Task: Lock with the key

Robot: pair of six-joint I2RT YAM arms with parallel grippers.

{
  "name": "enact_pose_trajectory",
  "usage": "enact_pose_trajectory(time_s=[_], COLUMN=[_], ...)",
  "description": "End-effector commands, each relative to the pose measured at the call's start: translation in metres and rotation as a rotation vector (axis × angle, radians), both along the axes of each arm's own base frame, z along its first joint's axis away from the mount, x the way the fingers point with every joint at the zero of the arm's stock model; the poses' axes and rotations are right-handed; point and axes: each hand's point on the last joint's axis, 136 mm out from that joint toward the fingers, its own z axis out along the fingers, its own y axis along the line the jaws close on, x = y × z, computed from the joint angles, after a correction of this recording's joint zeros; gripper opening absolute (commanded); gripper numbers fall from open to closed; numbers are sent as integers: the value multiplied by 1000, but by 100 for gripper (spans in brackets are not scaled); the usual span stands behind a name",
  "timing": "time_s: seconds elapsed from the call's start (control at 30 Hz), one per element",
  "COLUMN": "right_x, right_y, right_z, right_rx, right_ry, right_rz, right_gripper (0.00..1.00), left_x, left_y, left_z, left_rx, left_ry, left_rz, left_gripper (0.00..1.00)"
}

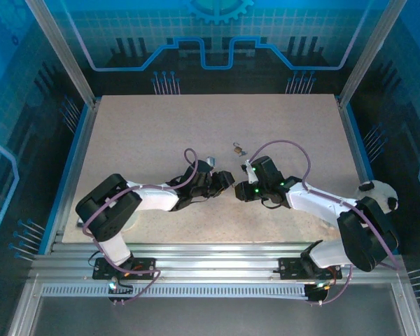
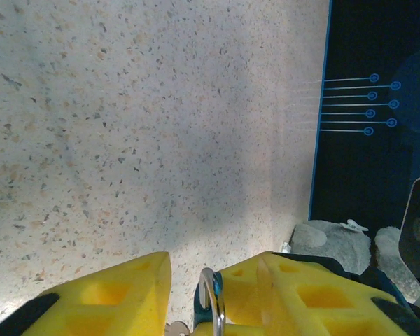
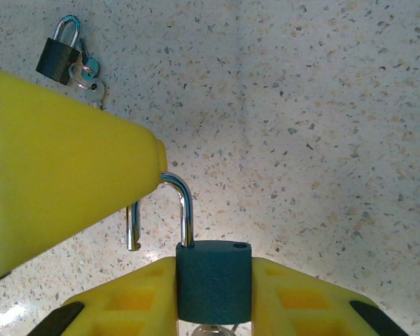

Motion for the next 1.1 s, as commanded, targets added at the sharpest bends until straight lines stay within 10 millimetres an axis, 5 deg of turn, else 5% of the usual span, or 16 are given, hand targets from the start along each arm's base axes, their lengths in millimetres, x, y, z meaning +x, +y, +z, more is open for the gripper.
enact_pose_trajectory(time_s=[0.0,1.07], right_x=[-6,-6], right_y=[7,6], right_z=[3,4], right_rx=[25,24], right_ry=[-5,-13], right_rz=[26,24], right_gripper=[26,25], left_x=[1,-1], left_y=[-12,-14], left_z=[10,2], left_rx=[-44,-46], left_ry=[-5,9], left_rz=[-25,-33], left_gripper=[34,15])
